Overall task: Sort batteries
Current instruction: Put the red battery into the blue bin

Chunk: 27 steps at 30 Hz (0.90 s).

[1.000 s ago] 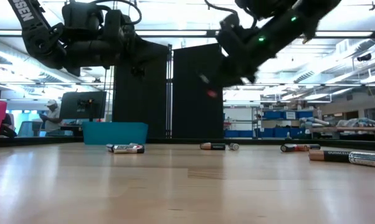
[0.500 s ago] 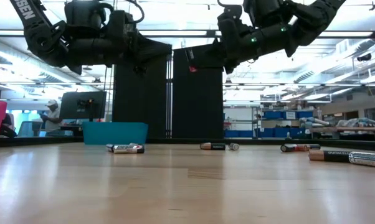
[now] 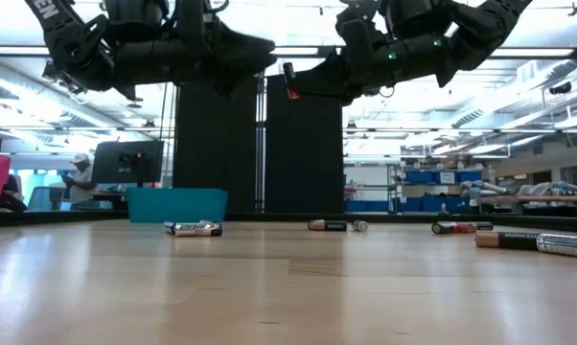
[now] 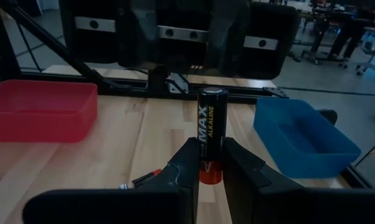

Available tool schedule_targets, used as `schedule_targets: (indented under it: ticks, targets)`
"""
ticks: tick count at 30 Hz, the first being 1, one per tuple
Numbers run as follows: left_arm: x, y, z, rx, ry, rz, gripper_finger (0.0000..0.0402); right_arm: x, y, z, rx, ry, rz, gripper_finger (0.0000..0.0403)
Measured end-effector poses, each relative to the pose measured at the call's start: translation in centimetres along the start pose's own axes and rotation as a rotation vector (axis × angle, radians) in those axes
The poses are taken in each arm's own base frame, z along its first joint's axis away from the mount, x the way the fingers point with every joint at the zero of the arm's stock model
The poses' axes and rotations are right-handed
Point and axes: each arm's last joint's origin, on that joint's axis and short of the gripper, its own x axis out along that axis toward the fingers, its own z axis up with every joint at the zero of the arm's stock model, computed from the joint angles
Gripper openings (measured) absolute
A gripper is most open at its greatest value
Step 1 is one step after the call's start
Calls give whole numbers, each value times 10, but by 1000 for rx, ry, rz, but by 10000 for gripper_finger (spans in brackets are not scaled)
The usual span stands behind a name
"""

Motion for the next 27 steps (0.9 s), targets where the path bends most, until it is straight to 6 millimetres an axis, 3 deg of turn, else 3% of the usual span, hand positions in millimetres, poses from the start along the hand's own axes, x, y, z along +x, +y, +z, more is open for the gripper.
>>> schedule_targets:
  ticks: [8, 17, 27]
  targets:
    - [5, 2, -8, 0, 25, 6, 157, 0, 3, 2, -20, -19, 9, 57]
    - [31, 5, -16, 28, 5, -84, 157, 0, 5, 3, -26, -23, 18, 57]
    - [30, 4, -17, 32, -12, -101, 157, 0, 5, 3, -42, -27, 18, 57]
